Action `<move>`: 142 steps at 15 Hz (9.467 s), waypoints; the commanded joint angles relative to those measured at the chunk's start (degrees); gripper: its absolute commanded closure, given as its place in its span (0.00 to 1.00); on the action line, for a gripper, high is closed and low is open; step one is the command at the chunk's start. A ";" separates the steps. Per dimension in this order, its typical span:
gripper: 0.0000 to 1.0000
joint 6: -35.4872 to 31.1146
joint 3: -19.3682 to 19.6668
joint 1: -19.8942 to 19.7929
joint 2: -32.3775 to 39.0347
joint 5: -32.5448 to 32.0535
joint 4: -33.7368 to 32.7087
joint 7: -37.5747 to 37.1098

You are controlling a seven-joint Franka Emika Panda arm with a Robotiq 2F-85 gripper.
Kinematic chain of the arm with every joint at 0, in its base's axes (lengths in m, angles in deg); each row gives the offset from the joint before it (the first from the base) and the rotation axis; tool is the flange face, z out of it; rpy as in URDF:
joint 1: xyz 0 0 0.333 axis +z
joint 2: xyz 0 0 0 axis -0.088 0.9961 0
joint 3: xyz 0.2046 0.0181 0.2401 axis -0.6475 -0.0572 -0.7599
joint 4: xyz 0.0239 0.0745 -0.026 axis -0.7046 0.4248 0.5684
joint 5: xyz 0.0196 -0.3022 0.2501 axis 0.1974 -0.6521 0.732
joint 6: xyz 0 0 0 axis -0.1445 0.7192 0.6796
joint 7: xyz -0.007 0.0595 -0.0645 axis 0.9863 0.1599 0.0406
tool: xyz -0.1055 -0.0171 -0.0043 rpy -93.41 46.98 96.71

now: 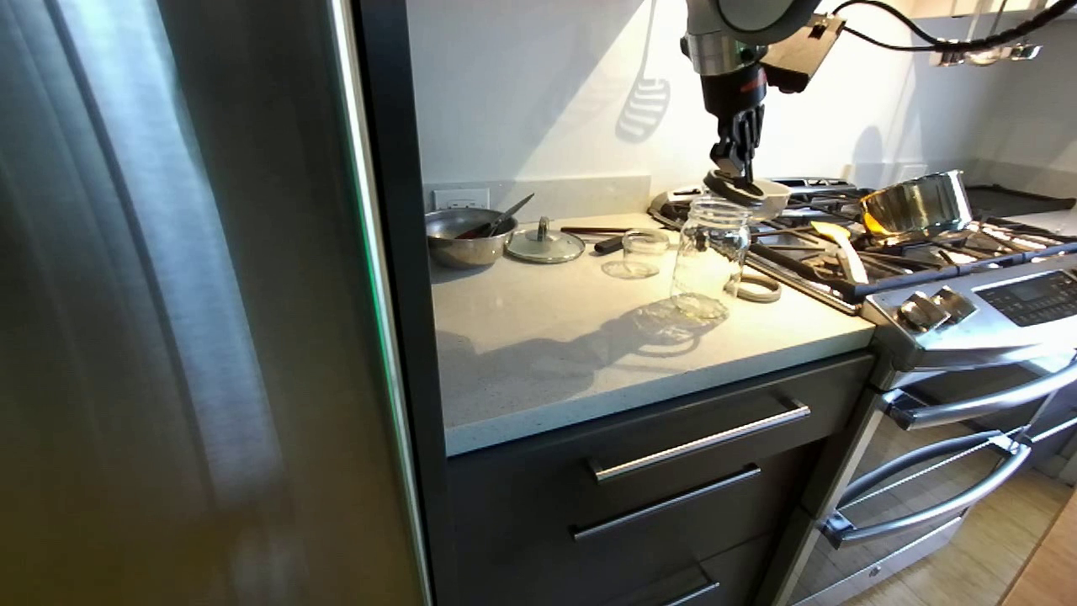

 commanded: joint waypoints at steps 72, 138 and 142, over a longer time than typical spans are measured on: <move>0.98 17.99 -2.02 4.36 10.04 -5.86 -12.14 -5.07; 0.98 24.56 -1.63 4.48 14.29 -2.06 -17.69 -4.45; 0.98 23.96 -1.71 4.35 13.19 -1.94 -16.69 -5.17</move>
